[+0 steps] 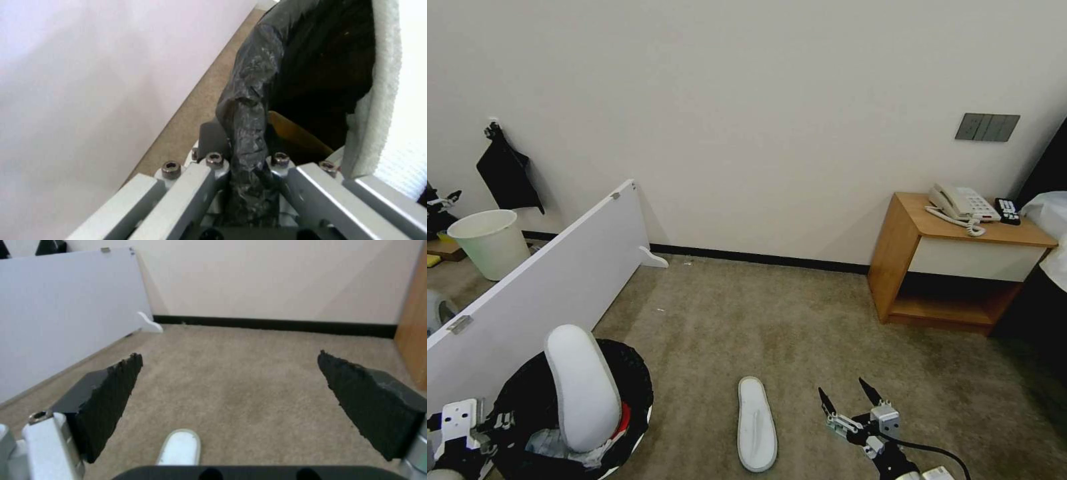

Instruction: Pick up the trash bin, then pick up the garbage from the floor and place it into the trash bin.

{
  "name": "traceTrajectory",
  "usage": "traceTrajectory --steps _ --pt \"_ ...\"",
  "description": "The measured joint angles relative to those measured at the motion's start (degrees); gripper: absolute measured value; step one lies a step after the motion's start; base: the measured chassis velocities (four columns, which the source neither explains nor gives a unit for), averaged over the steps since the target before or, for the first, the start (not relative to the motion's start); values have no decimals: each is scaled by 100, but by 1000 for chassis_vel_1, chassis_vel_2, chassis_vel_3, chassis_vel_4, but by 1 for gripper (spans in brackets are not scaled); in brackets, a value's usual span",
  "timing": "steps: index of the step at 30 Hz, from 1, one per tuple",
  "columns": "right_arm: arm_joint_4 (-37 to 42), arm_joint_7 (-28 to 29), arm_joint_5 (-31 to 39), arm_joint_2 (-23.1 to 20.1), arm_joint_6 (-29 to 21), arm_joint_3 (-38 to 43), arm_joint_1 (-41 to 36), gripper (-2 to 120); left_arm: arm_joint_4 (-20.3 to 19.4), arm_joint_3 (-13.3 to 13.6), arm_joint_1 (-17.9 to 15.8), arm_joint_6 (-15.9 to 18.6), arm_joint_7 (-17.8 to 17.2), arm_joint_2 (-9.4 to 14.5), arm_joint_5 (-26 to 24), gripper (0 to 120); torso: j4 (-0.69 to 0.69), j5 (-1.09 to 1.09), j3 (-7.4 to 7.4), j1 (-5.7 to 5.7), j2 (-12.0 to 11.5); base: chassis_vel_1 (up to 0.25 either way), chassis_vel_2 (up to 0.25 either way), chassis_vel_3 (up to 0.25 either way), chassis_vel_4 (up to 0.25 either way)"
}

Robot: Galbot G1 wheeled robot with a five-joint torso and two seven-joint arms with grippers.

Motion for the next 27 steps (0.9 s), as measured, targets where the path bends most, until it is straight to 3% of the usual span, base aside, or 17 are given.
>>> traceTrajectory --steps 11,15,16,20,22,27 --pt "-282 357 612 -360 -710 -946 829 100 -179 -137 95 48 47 -167 -102 3 1 0 0 0 0 0 0 0 0" --pt "-400 969 644 -415 -936 -1558 1223 100 -225 -190 123 75 -35 -231 -159 3 0 1 0 0 0 0 0 0 0" --pt "-492 1609 681 -411 -1160 -2084 1558 100 -255 -217 137 98 -87 -276 -191 3 2 -1 0 0 0 0 0 0 0" --pt "-635 2028 716 -344 -1391 -2525 1891 100 -310 -231 142 118 -107 -330 -191 3 -1 -1 0 0 -1 0 0 0 0" --pt "-754 2446 818 -261 -1766 -2890 2255 100 -383 -252 144 142 -127 -359 -193 3 1 0 0 0 -1 0 0 0 0" --pt "-834 2800 1067 -246 -2268 -3039 2559 100 -408 -267 143 155 -133 -349 -193 3 0 0 0 0 -1 0 0 0 0"
